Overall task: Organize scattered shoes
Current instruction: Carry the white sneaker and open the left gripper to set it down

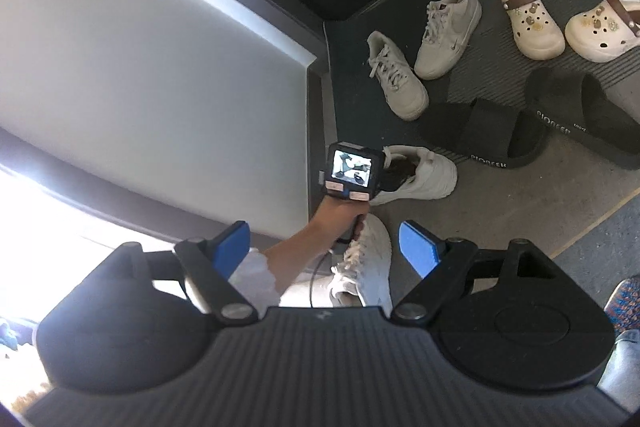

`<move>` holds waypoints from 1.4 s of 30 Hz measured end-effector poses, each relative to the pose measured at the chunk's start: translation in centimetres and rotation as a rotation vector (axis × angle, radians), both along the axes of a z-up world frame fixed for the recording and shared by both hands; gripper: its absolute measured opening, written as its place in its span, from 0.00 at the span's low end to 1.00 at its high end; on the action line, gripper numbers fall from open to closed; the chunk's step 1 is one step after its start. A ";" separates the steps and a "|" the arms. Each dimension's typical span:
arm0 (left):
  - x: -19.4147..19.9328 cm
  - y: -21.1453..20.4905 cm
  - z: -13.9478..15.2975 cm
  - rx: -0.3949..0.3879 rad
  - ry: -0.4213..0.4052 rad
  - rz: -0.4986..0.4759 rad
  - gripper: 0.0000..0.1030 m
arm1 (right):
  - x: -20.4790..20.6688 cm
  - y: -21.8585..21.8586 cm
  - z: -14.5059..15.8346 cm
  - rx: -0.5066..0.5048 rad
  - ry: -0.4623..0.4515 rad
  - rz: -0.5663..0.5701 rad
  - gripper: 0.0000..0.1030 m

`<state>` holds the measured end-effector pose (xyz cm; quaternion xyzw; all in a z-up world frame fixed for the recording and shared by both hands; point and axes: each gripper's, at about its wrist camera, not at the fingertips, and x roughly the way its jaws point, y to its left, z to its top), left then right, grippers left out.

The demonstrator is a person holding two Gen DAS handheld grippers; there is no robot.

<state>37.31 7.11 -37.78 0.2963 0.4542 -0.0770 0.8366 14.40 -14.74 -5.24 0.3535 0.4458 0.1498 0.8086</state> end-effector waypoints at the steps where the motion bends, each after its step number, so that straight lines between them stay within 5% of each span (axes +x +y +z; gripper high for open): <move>1: -0.2 0.2 0.2 -0.008 0.001 0.017 0.31 | -0.2 -0.3 0.2 -0.002 -0.012 -0.024 0.82; 6: -2.0 0.8 2.5 -0.060 -0.026 0.095 0.25 | -0.6 -1.4 0.9 -0.007 -0.059 -0.095 0.82; 13: -6.8 -2.9 7.0 -0.055 -0.045 -0.021 0.25 | -1.2 -2.4 1.4 0.013 -0.097 -0.122 0.82; 19: -12.2 -8.6 8.1 -0.052 0.071 -0.108 0.25 | -2.1 -2.6 2.2 0.029 -0.133 -0.112 0.82; 25: -17.5 -13.9 4.9 -0.091 0.192 -0.172 0.27 | -3.5 -4.0 2.6 0.047 -0.155 -0.134 0.82; 31: -19.5 -15.0 3.9 -0.096 0.201 -0.210 0.49 | -4.1 -5.9 2.6 0.042 -0.159 -0.173 0.83; 35: -20.1 -14.8 6.2 -0.155 0.224 -0.193 0.81 | -4.3 -6.6 3.0 0.046 -0.181 -0.184 0.83; 40: -21.2 -13.6 12.1 -0.201 0.213 -0.163 0.83 | -5.2 -7.1 3.5 0.065 -0.215 -0.158 0.83; 42: -21.4 -11.0 17.6 -0.262 0.219 -0.062 0.84 | -5.6 -7.1 3.8 0.051 -0.233 -0.151 0.83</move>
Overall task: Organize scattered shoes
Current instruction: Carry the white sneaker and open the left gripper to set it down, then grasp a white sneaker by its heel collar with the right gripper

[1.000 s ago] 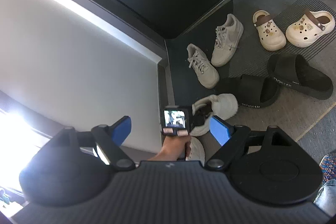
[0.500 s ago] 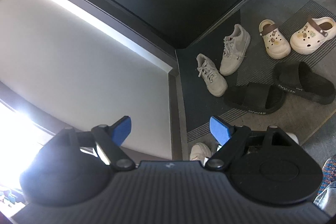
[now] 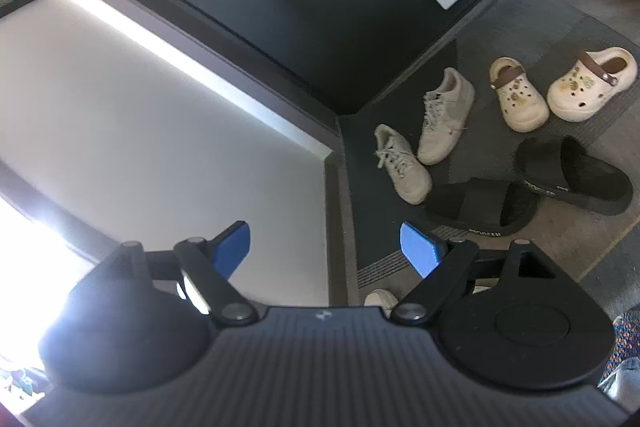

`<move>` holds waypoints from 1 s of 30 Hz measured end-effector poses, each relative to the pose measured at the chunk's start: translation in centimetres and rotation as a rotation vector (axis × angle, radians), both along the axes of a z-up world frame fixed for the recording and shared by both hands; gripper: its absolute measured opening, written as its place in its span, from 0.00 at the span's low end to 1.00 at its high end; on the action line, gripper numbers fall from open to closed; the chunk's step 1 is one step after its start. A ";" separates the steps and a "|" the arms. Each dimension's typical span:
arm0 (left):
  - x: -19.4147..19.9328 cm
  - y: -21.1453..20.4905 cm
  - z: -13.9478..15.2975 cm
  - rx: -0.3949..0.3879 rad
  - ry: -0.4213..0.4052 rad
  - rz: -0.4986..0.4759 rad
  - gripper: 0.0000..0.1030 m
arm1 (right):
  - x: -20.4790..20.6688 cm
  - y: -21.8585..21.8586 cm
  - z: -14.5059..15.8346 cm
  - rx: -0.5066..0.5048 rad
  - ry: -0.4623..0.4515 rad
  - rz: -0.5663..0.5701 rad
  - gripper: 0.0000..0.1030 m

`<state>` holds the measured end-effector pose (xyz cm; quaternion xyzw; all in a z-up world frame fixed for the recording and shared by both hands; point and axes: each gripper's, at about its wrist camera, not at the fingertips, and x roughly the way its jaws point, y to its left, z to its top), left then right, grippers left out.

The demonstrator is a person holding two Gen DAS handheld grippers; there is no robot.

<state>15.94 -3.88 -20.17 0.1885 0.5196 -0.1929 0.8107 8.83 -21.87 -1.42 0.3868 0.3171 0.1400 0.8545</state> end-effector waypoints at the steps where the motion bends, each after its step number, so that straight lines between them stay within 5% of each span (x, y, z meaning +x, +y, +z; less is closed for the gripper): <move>1: -0.1 1.3 2.3 -0.038 -0.002 0.044 0.85 | -0.2 0.0 0.1 -0.008 -0.007 0.001 0.83; 3: -0.4 3.4 5.9 -0.091 -0.006 0.129 0.92 | -0.8 -0.1 0.3 -0.026 -0.018 0.001 0.83; 10: -3.6 8.6 18.1 -0.194 -0.153 0.351 0.93 | -1.7 0.0 0.1 -0.067 -0.001 0.038 0.83; 15: -7.7 10.7 21.9 -0.304 -0.169 0.444 0.95 | -2.0 0.8 -0.6 -0.092 0.036 0.117 0.83; 24: -12.7 13.8 20.9 -0.357 -0.181 0.585 0.97 | 1.6 6.2 -2.3 -0.430 0.083 0.403 0.81; 30: -13.2 15.1 21.7 -0.329 -0.280 0.595 0.98 | 8.3 10.9 -11.8 -0.848 0.045 0.812 0.81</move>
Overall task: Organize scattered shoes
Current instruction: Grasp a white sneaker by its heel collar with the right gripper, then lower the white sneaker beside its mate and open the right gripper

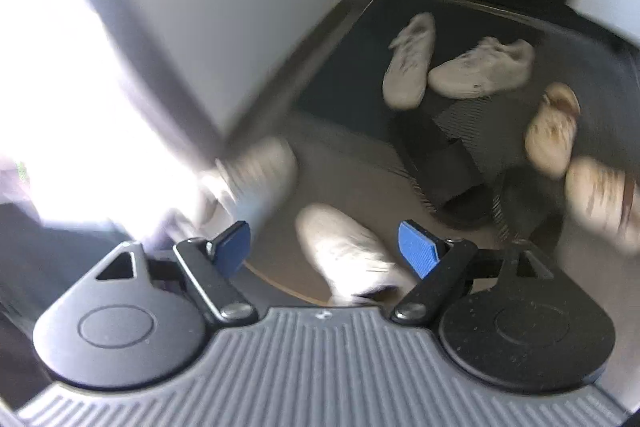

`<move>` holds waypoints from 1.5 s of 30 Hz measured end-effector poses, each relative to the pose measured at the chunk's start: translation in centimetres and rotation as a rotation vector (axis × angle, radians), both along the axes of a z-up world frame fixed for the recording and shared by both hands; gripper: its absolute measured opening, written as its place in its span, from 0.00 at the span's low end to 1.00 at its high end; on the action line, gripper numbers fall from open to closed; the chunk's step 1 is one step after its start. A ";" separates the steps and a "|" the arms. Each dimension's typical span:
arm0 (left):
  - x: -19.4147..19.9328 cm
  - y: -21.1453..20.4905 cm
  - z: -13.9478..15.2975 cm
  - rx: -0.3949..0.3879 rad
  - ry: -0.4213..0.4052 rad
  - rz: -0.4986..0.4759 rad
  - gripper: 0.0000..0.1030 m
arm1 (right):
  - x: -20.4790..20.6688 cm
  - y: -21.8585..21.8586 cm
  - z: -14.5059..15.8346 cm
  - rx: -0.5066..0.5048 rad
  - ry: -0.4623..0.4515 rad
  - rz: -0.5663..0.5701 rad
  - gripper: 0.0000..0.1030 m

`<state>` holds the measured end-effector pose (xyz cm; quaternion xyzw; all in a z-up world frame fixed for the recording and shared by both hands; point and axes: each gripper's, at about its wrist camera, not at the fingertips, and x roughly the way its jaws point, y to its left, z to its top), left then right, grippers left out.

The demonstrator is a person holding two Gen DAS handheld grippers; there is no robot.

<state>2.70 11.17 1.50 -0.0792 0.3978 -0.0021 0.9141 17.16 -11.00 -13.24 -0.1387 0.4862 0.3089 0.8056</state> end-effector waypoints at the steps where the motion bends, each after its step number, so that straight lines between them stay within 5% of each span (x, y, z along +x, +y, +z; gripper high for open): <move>1: -0.2 0.2 0.1 0.006 -0.011 0.009 0.98 | 0.7 0.3 -2.5 -0.070 -0.007 0.080 0.81; 4: 0.4 1.9 -0.9 -0.031 0.021 0.075 0.98 | 1.7 0.0 -10.1 -0.208 -0.004 0.255 0.73; 7: 1.1 3.6 -2.2 -0.050 0.068 0.122 0.98 | 2.2 -0.5 -14.9 -0.234 0.027 0.306 0.72; 11: 2.4 5.6 -3.9 -0.094 0.137 0.194 0.98 | 2.5 -0.6 -20.8 -0.320 0.099 0.358 0.58; 19: 4.2 6.4 -5.3 -0.122 0.150 0.247 0.98 | 3.3 0.1 -25.1 -0.280 0.094 0.415 0.25; 24: 5.4 6.8 -7.1 -0.194 0.222 0.264 0.97 | 3.5 0.3 -26.4 -0.237 0.083 0.434 0.22; 38: 3.7 5.4 -6.5 -0.285 0.197 0.237 0.97 | 3.4 -4.1 -25.1 0.185 0.514 -0.207 0.19; 45: 3.8 4.1 -6.7 -0.225 0.202 0.206 0.97 | 0.8 -4.8 -24.9 0.318 0.629 -0.335 0.20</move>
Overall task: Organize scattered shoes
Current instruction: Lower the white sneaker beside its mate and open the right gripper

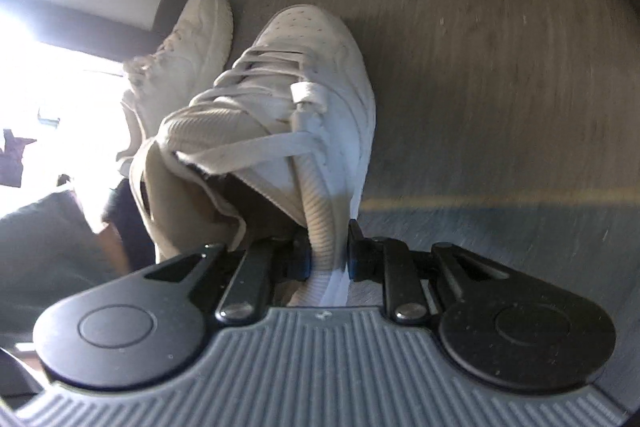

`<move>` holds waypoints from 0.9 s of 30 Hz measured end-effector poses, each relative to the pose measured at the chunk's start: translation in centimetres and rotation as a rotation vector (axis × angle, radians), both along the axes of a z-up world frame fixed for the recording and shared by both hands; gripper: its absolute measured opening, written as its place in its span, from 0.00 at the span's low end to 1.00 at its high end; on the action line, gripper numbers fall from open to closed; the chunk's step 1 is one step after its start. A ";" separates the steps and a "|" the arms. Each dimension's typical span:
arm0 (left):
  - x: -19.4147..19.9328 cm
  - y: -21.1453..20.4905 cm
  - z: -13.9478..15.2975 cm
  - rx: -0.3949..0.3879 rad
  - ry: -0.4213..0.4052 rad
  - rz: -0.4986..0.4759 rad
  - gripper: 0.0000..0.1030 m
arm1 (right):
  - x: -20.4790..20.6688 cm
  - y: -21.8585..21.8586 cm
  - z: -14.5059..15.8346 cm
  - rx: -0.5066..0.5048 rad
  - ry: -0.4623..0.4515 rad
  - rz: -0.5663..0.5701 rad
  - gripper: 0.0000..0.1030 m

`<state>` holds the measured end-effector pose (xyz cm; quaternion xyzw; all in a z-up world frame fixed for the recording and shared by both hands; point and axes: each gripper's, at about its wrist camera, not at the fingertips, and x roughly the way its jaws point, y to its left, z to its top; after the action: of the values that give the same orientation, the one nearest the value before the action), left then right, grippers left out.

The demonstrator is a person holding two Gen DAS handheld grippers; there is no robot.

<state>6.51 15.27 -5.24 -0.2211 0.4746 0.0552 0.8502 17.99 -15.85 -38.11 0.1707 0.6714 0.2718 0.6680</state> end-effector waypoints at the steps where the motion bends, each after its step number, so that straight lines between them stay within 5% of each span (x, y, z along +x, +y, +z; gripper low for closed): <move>1: 0.0 0.0 -0.1 0.004 0.006 0.004 0.97 | -0.7 0.0 0.3 0.014 0.004 -0.020 0.20; 11: 0.1 0.4 -0.1 0.014 0.009 0.019 0.97 | -0.5 1.5 0.7 0.136 -0.040 -0.185 0.20; 17: 0.0 0.2 0.2 0.013 0.000 0.005 0.97 | 1.9 6.0 0.8 0.045 -0.150 -0.157 0.20; 27: -1.0 0.9 0.9 0.016 -0.030 0.040 0.97 | 3.0 13.1 -1.4 -0.095 -0.203 -0.216 0.21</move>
<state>5.54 16.19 -4.34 -0.2247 0.4567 0.0727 0.8577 20.96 -2.76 -39.54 0.1818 0.5903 0.1825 0.7650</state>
